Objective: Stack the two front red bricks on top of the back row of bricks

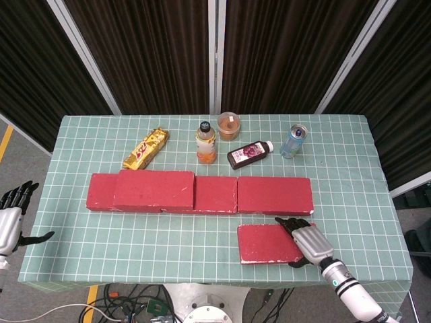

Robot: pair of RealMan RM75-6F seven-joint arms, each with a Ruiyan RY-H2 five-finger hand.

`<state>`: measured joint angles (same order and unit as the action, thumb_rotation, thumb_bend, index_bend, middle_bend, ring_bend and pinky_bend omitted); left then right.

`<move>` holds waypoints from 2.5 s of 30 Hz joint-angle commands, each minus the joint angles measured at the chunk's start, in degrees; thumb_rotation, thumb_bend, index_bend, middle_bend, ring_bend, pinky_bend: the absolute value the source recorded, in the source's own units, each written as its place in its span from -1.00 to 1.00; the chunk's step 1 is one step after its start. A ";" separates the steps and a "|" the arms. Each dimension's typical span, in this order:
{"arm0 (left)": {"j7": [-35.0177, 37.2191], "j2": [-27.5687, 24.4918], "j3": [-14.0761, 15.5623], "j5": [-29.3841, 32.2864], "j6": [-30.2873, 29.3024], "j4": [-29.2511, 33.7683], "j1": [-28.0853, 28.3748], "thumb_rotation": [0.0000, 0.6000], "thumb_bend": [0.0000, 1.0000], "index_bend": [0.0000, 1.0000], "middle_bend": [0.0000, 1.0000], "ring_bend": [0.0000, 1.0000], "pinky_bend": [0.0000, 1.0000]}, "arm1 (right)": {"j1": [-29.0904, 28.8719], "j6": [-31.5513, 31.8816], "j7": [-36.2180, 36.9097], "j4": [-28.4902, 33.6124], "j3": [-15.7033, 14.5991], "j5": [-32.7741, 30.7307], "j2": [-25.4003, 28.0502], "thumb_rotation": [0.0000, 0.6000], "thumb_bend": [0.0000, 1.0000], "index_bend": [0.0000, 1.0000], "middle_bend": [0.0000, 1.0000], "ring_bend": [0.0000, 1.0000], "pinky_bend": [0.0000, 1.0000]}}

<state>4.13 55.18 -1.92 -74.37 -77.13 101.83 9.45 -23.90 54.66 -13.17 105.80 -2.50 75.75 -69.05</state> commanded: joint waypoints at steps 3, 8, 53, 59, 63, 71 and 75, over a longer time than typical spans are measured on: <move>0.00 -0.23 -0.18 -0.28 -0.11 0.38 -0.28 1.00 -0.89 -0.94 -1.00 -1.00 -1.00 | 0.58 1.67 1.20 1.39 -0.36 2.35 1.16 1.00 -0.85 -0.89 -0.60 -0.75 -0.59; 0.06 -0.56 -0.25 -0.66 -0.16 0.84 -0.61 1.00 -0.89 -0.94 -1.00 -1.00 -1.00 | 1.52 5.53 2.82 4.36 -0.02 6.47 4.08 1.00 -0.84 -0.89 -0.59 -0.73 -0.57; 4.57 2.44 1.34 -10.56 -2.25 -3.65 -2.01 1.00 -0.90 -0.94 -1.00 -1.00 -1.00 | -30.89 -10.30 -8.11 -9.58 13.06 -33.30 -6.63 1.00 -0.89 -0.82 -0.53 -0.70 -0.79; 6.06 2.68 1.89 -11.31 -1.17 -4.58 -1.68 1.00 -0.90 -0.94 -1.00 -1.00 -1.00 | -32.60 -8.27 -11.12 -9.01 12.09 -37.23 -7.36 1.00 -0.89 -0.82 -0.53 -0.70 -0.79; 6.78 3.15 2.02 -11.93 -1.37 -5.31 -1.69 1.00 -0.90 -0.94 -1.00 -1.00 -1.00 | -33.62 -7.29 -12.51 -8.33 11.77 -39.40 -7.36 1.00 -0.89 -0.82 -0.53 -0.70 -0.79; 7.44 3.37 2.25 -12.16 -0.86 -5.91 -1.49 1.00 -0.90 -0.94 -1.00 -1.00 -1.00 | -34.84 -6.97 -13.25 -7.58 11.18 -41.56 -7.64 1.00 -0.89 -0.82 -0.54 -0.70 -0.79; 7.69 3.44 2.29 -12.18 -0.89 -6.17 -1.52 1.00 -0.90 -0.94 -1.00 -1.00 -1.00 | -35.30 -6.67 -13.49 -7.61 10.88 -42.21 -7.84 1.00 -0.89 -0.82 -0.54 -0.70 -0.79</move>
<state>11.81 58.61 0.37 -86.55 -78.01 95.67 7.93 -59.16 47.95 -26.63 98.20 8.42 33.58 -76.85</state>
